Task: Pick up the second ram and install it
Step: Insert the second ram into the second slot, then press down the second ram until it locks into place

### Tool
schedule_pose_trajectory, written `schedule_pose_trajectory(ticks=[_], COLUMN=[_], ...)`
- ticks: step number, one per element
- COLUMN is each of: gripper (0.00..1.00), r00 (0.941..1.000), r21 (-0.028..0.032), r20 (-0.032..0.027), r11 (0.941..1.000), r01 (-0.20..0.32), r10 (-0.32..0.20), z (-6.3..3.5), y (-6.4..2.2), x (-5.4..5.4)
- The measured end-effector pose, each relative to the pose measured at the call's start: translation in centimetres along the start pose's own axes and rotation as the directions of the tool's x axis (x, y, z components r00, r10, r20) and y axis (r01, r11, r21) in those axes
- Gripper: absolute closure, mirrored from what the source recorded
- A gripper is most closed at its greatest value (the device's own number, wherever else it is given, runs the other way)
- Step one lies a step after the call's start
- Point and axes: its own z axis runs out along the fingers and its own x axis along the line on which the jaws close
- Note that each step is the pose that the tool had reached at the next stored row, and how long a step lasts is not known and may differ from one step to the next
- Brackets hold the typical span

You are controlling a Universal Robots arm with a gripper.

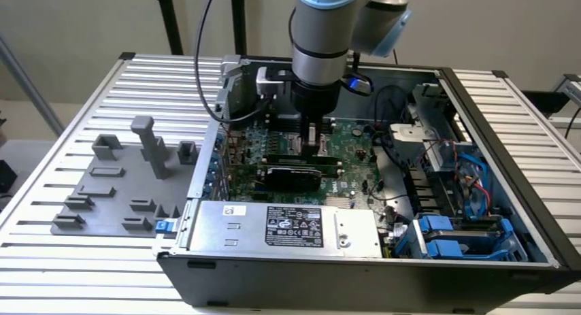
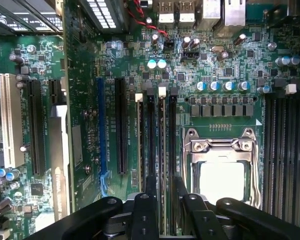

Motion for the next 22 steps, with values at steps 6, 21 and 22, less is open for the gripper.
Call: schedule_pose_trajectory(ticks=[6,21,22], gripper=[0.81,0.89,0.89], r00=[1.0000,1.0000,1.0000], r21=[0.0000,0.0000,-0.0001], r20=[0.0007,0.0013,0.0011], r11=[1.0000,1.0000,1.0000], r01=[0.000,0.000,0.000], r10=[0.000,0.000,0.000], z=[-0.86,-0.93,-0.93], y=[0.04,0.09,0.09], x=[-0.01,-0.01,0.00])
